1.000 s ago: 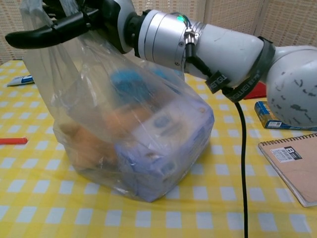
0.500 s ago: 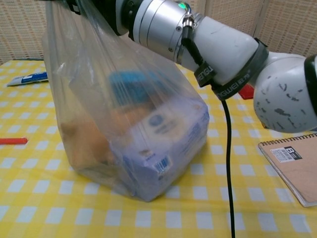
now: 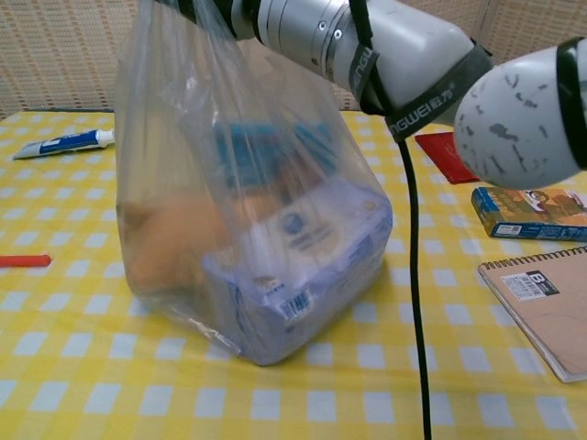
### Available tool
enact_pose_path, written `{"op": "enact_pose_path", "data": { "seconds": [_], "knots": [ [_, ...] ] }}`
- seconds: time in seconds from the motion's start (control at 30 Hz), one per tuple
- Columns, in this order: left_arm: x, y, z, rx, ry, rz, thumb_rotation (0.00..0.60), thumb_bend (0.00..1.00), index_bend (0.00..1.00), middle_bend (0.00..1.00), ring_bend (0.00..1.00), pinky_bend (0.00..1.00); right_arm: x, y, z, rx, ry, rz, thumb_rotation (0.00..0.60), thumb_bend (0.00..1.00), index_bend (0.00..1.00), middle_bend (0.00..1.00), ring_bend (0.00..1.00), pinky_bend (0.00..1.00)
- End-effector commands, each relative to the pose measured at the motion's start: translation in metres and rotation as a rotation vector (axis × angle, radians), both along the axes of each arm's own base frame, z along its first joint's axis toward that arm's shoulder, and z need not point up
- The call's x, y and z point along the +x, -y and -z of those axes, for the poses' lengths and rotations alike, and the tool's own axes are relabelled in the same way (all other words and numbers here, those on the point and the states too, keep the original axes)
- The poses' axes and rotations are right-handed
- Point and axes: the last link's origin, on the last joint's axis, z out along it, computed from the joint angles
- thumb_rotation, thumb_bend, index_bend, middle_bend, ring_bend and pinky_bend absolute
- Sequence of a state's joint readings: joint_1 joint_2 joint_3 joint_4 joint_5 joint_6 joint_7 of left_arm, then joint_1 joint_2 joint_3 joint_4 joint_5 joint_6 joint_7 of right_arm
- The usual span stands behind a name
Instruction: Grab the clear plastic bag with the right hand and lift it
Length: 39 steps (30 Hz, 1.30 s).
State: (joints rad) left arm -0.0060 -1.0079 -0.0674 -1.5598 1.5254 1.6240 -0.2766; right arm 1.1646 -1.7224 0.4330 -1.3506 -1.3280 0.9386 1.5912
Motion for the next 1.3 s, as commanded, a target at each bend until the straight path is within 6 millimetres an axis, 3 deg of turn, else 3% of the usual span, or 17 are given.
{"op": "enact_pose_path", "data": {
  "seconds": [0.03,0.2,0.37,0.63,0.83,1.1,1.3],
  "knots": [
    [0.001,0.000,0.000,-0.001,0.000,0.001,0.600,0.22,0.00,0.10,0.10,0.08,-0.002,0.004,0.001,0.009,0.014,0.065,0.600,0.21,0.46,0.52,0.45,0.52],
    [0.000,-0.002,0.000,-0.001,0.007,0.006,0.600,0.22,0.00,0.10,0.10,0.08,-0.003,0.006,0.001,0.049,0.027,0.137,0.600,0.31,0.65,0.69,0.59,0.81],
    [0.001,-0.003,0.001,-0.009,0.013,0.017,0.600,0.22,0.00,0.10,0.10,0.08,0.000,0.005,0.004,0.108,0.012,0.192,0.600,0.33,0.76,0.79,0.69,0.91],
    [0.003,-0.001,0.001,-0.010,0.010,0.026,0.600,0.22,0.00,0.10,0.10,0.08,0.023,-0.002,-0.006,0.161,-0.012,0.161,0.600,0.34,0.76,0.80,0.70,0.92],
    [0.005,-0.002,0.005,-0.029,0.003,0.030,0.600,0.22,0.00,0.10,0.10,0.08,0.053,-0.009,-0.048,0.099,0.063,0.083,0.600,0.34,0.76,0.80,0.69,0.92],
    [0.006,-0.003,0.008,-0.040,-0.001,0.033,0.600,0.22,0.00,0.10,0.10,0.08,0.083,-0.025,-0.119,0.039,0.217,0.014,0.600,0.34,0.76,0.80,0.69,0.92],
    [0.006,-0.004,0.010,-0.051,-0.005,0.028,0.600,0.22,0.00,0.10,0.10,0.08,0.079,-0.022,-0.132,0.012,0.214,0.040,0.600,0.34,0.76,0.80,0.69,0.92]
  ]
}}
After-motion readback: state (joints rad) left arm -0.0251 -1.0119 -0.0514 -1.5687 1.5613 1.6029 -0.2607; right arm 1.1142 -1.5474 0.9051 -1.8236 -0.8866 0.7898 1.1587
